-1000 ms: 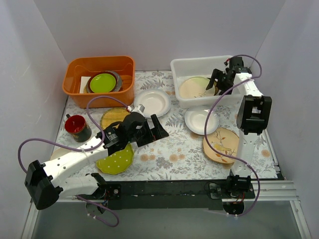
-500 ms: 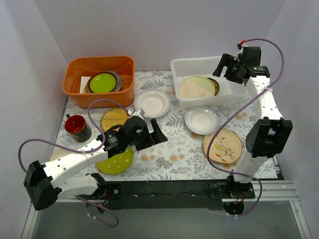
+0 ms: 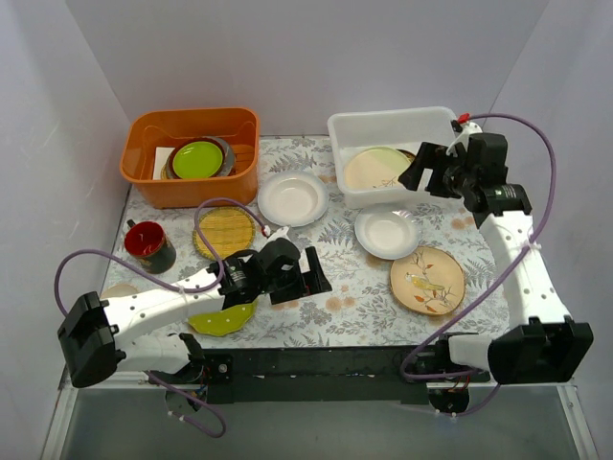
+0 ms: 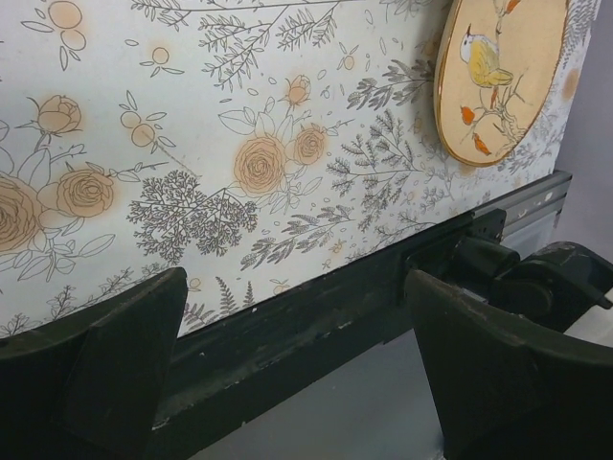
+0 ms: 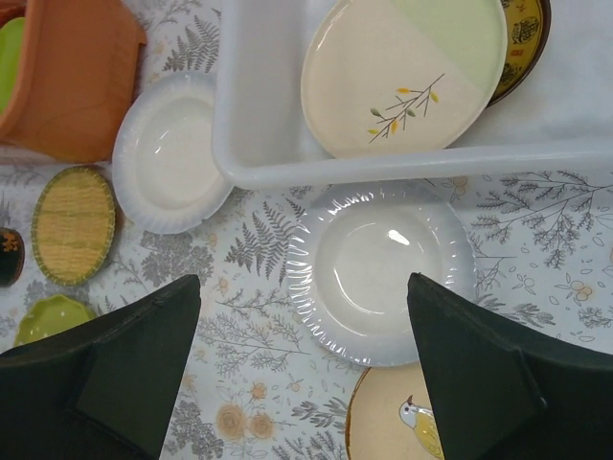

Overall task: Place the plates into the plastic bin on the countertop
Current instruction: Place the plate in the plastic bin, then pick up the plate at the center of the board.

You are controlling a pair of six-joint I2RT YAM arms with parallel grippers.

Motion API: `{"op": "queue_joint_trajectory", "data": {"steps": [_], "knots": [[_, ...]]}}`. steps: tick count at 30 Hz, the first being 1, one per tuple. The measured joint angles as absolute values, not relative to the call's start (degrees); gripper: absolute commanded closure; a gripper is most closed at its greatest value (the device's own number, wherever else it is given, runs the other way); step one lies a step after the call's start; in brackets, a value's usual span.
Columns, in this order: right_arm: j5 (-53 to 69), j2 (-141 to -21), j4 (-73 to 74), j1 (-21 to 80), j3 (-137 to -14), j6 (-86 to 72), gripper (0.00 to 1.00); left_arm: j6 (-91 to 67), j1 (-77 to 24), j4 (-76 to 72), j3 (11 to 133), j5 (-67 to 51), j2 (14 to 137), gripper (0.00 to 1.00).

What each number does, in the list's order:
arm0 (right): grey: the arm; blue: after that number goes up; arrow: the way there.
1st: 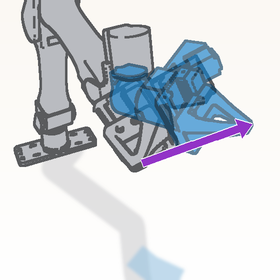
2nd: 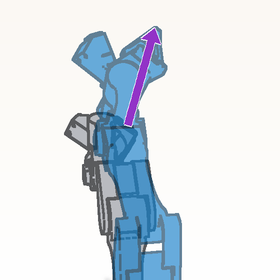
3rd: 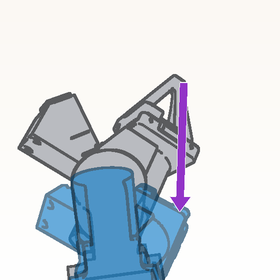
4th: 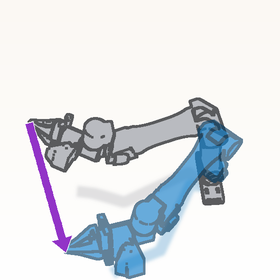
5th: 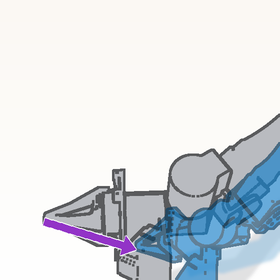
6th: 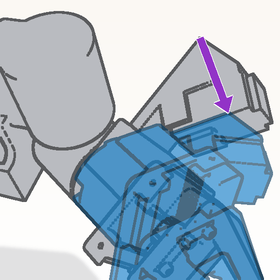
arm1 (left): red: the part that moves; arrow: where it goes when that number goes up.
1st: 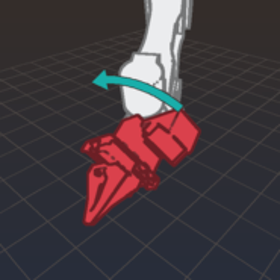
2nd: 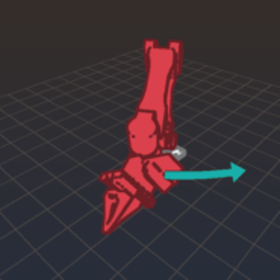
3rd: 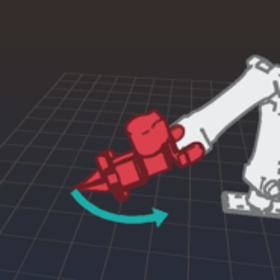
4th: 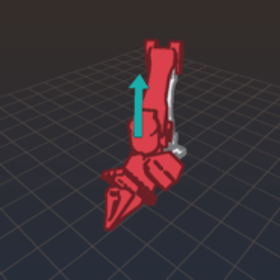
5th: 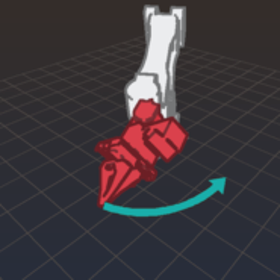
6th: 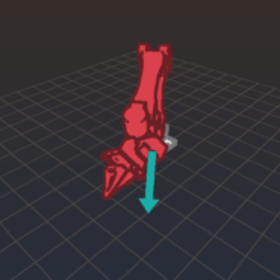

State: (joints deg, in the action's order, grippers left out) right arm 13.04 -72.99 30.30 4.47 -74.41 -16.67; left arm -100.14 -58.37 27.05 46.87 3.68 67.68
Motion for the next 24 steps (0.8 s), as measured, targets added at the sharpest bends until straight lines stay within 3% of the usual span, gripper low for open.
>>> {"op": "queue_joint_trajectory", "data": {"steps": [9,24], "knots": [[17.6,-57.8,30.0,4.5,-65.1,-18.7,0.06,-100.8,-60.5,22.5,46.9,3.7,73.4,0.02],[21.8,-46.0,31.3,4.5,-53.8,-21.6,0.08,-101.9,-64.1,11.7,51.1,3.5,87.7,0.03]]}}
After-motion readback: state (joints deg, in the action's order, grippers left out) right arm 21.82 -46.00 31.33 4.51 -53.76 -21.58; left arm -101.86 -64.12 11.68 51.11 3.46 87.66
